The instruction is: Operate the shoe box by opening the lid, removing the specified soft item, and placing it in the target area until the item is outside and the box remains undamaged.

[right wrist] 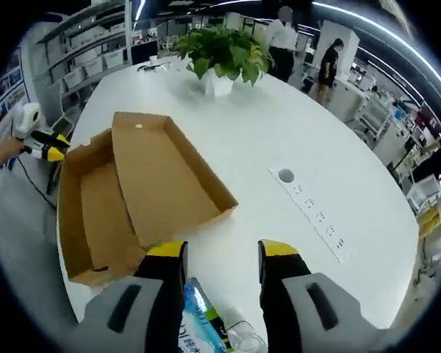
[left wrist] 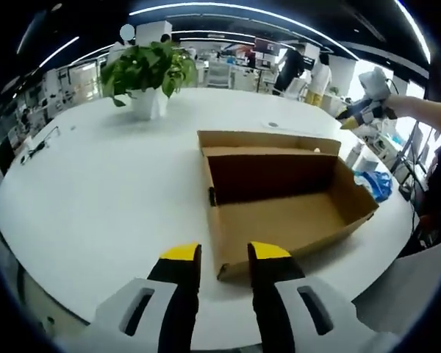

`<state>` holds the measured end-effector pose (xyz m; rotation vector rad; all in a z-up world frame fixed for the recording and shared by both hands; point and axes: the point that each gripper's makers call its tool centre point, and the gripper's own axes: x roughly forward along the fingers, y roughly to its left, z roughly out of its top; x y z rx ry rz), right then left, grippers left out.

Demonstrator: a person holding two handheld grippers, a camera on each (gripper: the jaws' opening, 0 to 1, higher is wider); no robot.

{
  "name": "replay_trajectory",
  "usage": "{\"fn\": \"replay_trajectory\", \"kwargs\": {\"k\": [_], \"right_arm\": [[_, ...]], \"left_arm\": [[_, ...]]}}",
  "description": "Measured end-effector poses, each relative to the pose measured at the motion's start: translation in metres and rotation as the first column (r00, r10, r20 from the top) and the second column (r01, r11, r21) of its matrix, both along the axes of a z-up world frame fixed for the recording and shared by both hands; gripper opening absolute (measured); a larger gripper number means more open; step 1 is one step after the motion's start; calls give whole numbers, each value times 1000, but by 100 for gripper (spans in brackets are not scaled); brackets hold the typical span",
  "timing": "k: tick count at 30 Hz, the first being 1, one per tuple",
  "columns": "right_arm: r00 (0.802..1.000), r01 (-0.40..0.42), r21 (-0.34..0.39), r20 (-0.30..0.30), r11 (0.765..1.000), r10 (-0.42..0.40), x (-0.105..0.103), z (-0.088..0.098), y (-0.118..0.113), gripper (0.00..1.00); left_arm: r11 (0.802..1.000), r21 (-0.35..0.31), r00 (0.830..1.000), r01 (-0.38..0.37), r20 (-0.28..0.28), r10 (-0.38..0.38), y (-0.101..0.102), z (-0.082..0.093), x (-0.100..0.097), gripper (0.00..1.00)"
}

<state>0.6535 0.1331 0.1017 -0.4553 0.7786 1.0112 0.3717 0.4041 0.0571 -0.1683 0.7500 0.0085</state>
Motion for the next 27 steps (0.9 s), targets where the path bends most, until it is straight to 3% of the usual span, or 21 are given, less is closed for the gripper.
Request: {"fn": "replay_trajectory", "kwargs": {"k": [2, 3, 8, 11, 20, 25, 26, 27], "right_arm": [[997, 68, 38, -46, 997, -66, 2, 0, 6, 36], [987, 131, 70, -100, 989, -124, 3, -1, 12, 35], [952, 259, 119, -201, 958, -233, 9, -9, 26, 32], [949, 268, 102, -198, 958, -244, 12, -18, 31, 32], [911, 346, 47, -256, 937, -323, 13, -49, 36, 30], [877, 397, 25, -306, 918, -371, 14, -66, 40, 28], [861, 419, 22, -325, 908, -390, 13, -69, 42, 27], [860, 420, 24, -329, 907, -390, 13, -71, 43, 25]], "left_arm": [[1000, -13, 1000, -10, -10, 10, 0, -3, -2, 23], [1000, -19, 1000, -15, -14, 15, 0, -4, -2, 22], [999, -43, 999, -29, -28, 27, -3, -7, -2, 16], [998, -49, 999, -36, -25, 35, -2, -7, 0, 13], [997, -62, 998, -54, -23, 52, 1, -8, 3, 8], [996, -72, 998, -59, -29, 57, 0, -12, 5, 8], [996, -72, 998, -58, -30, 56, -1, -12, 5, 8], [996, -74, 998, -58, -30, 56, -2, -13, 6, 7]]}}
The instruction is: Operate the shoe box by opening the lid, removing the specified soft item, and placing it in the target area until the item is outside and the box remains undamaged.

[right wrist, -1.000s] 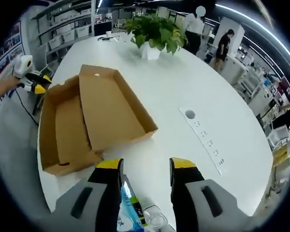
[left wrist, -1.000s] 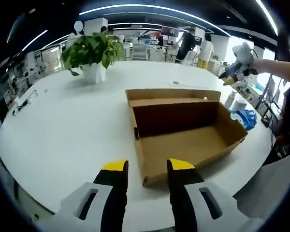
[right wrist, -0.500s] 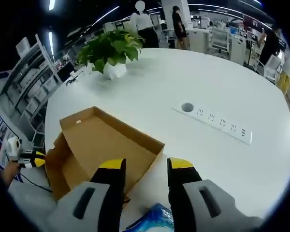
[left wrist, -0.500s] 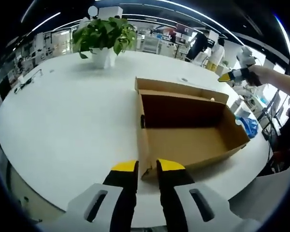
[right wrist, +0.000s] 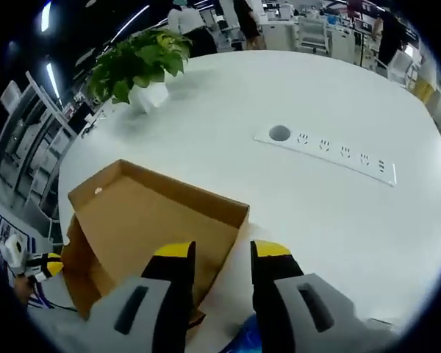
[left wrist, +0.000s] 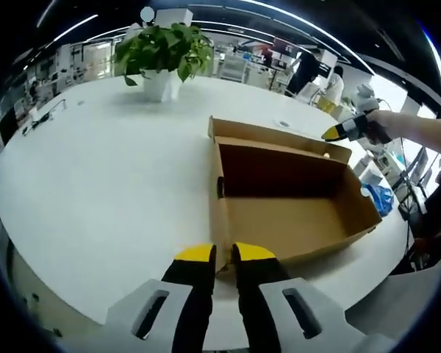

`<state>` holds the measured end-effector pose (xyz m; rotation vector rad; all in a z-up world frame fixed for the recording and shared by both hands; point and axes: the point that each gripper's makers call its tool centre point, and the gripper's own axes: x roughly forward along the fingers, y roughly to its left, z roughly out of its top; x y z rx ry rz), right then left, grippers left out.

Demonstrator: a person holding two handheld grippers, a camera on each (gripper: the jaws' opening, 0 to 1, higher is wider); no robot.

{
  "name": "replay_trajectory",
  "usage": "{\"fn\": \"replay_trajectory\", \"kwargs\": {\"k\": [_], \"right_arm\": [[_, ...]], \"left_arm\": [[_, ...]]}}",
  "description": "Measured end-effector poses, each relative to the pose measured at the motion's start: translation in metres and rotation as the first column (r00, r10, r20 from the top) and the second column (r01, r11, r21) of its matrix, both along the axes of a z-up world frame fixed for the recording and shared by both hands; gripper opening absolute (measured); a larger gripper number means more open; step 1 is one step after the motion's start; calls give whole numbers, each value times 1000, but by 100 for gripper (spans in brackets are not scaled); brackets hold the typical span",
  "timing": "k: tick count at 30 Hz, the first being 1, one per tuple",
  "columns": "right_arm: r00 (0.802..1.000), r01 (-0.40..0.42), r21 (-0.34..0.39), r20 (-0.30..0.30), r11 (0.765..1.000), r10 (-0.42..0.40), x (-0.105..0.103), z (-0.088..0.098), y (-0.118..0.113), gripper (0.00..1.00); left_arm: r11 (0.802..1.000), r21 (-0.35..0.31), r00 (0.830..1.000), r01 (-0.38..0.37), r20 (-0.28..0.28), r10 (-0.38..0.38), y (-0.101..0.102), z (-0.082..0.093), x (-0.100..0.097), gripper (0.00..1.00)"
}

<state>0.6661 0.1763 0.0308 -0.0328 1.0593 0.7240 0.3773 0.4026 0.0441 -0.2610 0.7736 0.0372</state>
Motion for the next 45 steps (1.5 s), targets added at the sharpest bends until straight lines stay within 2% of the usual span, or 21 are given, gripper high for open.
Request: {"fn": "replay_trajectory", "kwargs": {"k": [6, 12, 19, 24, 27, 45], "right_arm": [[999, 35, -15, -10, 999, -35, 2, -9, 2, 20], [996, 78, -31, -30, 996, -79, 4, -13, -4, 7], [996, 84, -58, -23, 995, -85, 0, -13, -7, 4], [999, 32, -86, 46, 996, -28, 1, -3, -7, 3], [997, 29, -81, 71, 996, -23, 2, 5, -7, 2], [981, -4, -10, 194, 1000, 5, -4, 59, -8, 1]], "left_arm": [[1000, 14, 1000, 10, 3, -10, -1, -2, 1, 4], [1000, 13, 1000, 5, 5, -5, 0, -2, 1, 4], [1000, 3, 1000, -4, 16, 4, -1, -2, 1, 4], [1000, 12, 1000, 0, 25, 0, -2, -2, 1, 3], [1000, 8, 1000, 2, 24, -2, -2, -2, 1, 3], [1000, 6, 1000, 1, 19, -1, -2, -3, 1, 3]]}}
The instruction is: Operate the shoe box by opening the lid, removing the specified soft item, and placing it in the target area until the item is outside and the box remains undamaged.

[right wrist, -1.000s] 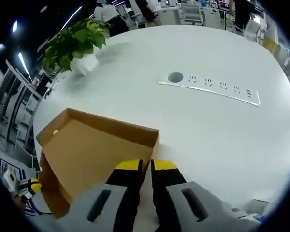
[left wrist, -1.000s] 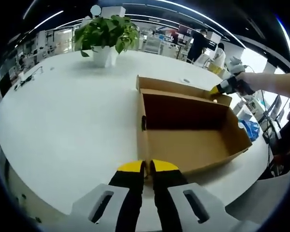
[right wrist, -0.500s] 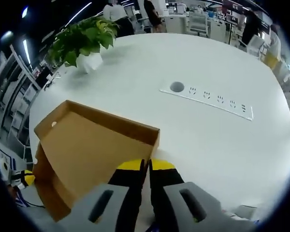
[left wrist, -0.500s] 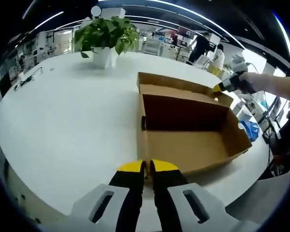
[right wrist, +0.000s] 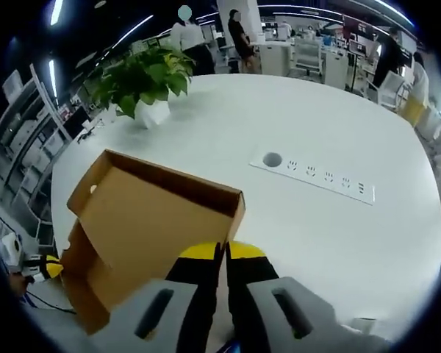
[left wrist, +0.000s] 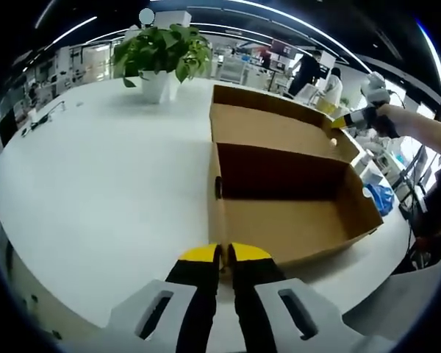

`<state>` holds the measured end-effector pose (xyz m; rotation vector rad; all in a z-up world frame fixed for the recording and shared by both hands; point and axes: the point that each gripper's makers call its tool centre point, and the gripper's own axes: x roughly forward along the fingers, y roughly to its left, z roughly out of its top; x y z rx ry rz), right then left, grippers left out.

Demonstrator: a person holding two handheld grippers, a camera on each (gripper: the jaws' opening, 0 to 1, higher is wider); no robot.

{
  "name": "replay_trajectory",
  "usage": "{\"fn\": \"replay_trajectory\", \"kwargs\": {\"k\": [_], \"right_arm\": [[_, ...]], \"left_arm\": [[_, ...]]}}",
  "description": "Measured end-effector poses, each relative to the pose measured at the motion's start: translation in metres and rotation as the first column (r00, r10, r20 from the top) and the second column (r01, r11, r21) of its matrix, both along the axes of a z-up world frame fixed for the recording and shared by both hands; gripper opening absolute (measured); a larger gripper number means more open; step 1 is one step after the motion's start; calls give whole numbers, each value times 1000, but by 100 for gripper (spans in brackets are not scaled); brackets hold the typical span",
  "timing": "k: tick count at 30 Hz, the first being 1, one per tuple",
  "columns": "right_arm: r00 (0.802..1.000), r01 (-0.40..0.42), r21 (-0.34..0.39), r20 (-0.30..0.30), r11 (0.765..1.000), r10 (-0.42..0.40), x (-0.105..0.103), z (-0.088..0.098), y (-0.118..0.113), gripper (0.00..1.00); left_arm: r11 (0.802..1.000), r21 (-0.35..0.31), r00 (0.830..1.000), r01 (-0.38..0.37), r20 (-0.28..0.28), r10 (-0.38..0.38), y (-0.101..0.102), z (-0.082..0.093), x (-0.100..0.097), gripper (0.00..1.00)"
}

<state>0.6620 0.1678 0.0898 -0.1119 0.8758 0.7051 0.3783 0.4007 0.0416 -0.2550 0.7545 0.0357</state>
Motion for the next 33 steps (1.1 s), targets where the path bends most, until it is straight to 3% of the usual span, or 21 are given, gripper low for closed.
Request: {"fn": "replay_trajectory", "kwargs": {"k": [8, 14, 23, 33], "right_arm": [[994, -32, 15, 102, 999, 30, -8, 26, 1, 0], [989, -45, 30, 142, 999, 40, -18, 39, -2, 0], [962, -99, -3, 256, 995, 96, -41, 56, -7, 0], [937, -111, 32, 335, 993, 94, -71, 69, -14, 0]], "left_arm": [[1000, -11, 1000, -12, 9, 12, 0, 1, 0, 3], [1000, -9, 1000, -6, 5, 6, 0, 1, 0, 3], [1000, -6, 1000, -1, 5, 1, 2, 0, 0, 3], [1000, -11, 1000, 2, 9, -2, 2, 0, 0, 3]]}}
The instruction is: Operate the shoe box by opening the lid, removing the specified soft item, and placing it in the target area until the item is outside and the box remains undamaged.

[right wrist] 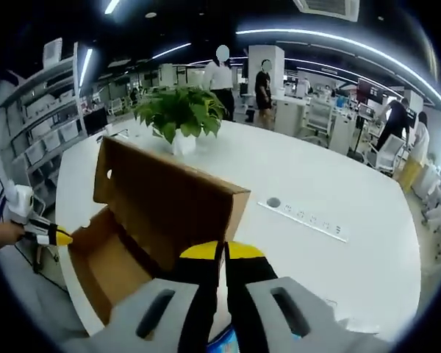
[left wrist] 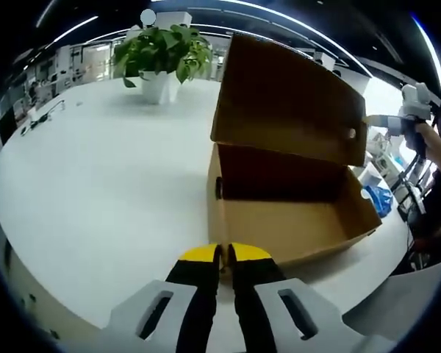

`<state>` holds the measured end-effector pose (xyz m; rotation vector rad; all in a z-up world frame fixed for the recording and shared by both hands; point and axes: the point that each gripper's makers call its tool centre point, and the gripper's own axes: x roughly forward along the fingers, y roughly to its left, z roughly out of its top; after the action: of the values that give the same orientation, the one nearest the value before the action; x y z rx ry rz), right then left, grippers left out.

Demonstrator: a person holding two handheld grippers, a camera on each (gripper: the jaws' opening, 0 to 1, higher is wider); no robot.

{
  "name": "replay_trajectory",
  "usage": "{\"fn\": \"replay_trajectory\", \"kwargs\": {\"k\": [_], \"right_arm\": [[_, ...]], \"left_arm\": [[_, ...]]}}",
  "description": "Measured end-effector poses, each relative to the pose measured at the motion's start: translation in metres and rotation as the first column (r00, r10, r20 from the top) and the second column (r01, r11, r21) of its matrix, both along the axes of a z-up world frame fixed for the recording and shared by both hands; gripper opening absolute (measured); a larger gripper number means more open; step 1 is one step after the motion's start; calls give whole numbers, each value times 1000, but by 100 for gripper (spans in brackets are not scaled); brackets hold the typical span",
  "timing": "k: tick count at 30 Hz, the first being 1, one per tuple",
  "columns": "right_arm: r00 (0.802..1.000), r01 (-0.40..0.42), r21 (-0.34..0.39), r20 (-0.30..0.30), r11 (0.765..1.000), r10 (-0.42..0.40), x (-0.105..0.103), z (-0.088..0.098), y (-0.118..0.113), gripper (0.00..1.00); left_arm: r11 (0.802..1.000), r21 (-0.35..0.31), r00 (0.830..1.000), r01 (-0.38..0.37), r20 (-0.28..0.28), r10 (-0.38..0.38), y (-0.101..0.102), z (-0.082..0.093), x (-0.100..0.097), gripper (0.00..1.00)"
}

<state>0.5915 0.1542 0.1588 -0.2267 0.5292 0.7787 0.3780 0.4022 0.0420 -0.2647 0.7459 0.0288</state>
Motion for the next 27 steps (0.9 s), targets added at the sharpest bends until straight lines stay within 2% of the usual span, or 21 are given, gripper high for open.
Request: {"fn": "replay_trajectory", "kwargs": {"k": [11, 21, 27], "right_arm": [[998, -15, 9, 69, 1000, 14, -28, 3, -7, 0], [997, -14, 35, 71, 999, 11, -62, -5, -14, 2], [998, -13, 46, 63, 999, 10, -76, -13, -18, 3]], "left_arm": [[1000, -1, 1000, 6, 6, -6, -1, 1, 0, 4], [1000, -17, 1000, -5, 18, 5, -1, 1, 0, 4], [1000, -3, 1000, 9, 28, -9, -1, 3, 0, 5]]}}
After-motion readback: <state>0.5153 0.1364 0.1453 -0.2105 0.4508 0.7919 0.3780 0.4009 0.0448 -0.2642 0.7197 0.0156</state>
